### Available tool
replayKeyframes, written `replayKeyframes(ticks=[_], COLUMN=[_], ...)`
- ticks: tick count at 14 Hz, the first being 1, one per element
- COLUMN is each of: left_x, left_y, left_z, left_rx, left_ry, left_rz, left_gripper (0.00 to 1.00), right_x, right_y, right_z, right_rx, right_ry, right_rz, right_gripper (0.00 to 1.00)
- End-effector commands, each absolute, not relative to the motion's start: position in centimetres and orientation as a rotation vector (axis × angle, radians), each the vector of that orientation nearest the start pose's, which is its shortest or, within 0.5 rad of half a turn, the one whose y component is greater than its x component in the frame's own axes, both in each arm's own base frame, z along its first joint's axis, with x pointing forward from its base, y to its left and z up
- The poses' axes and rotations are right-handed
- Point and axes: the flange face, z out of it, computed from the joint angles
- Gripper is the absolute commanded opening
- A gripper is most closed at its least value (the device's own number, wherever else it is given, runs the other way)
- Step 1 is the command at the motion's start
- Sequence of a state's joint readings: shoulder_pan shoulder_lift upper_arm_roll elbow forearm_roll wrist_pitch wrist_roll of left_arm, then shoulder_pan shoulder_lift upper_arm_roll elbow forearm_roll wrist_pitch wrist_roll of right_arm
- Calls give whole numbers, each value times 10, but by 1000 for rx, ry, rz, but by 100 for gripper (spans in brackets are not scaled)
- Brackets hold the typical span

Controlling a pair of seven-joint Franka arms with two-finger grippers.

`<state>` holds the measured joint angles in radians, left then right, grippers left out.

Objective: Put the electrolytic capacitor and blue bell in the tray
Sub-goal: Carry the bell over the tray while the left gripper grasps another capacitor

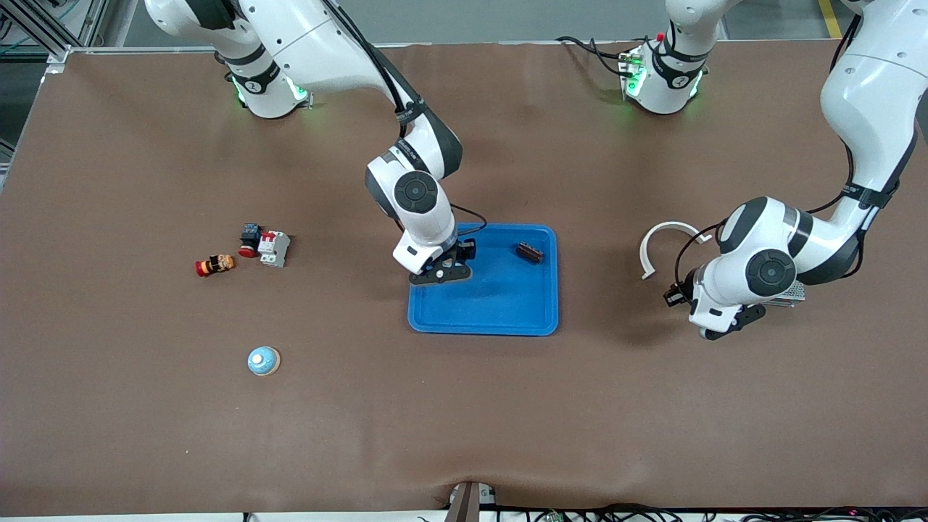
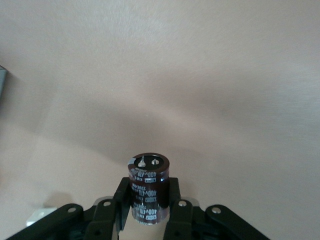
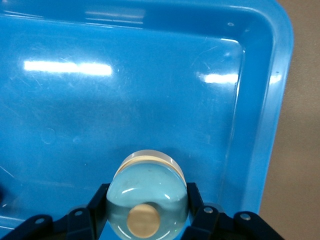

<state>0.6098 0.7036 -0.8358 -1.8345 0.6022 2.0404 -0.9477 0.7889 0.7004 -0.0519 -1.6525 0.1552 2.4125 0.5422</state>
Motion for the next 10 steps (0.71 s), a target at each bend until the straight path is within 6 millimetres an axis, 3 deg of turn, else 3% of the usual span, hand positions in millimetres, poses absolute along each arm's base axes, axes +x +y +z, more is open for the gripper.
replayKeyframes(ticks=[1,4,8,10], left_x=[622,632,633,627], left_y=[-103,-150,-193,-225], left_z=[271,302,317,321], left_rx=[-2954,-2959,-2950,-2942], left_ry=[-709,-790,-908,-946], left_rz=[258,264,244,231], left_gripper=[0,0,0,0], right_x=[504,503,503,502], right_y=[473,474,474,475], right_z=[202,195,194,193], right_rx=[-3052,-3051,-3050,-3051], right_ry=[-141,-145,-147,-147], right_rz=[-43,-48,-50,-47], right_gripper=[63,63,64,82])
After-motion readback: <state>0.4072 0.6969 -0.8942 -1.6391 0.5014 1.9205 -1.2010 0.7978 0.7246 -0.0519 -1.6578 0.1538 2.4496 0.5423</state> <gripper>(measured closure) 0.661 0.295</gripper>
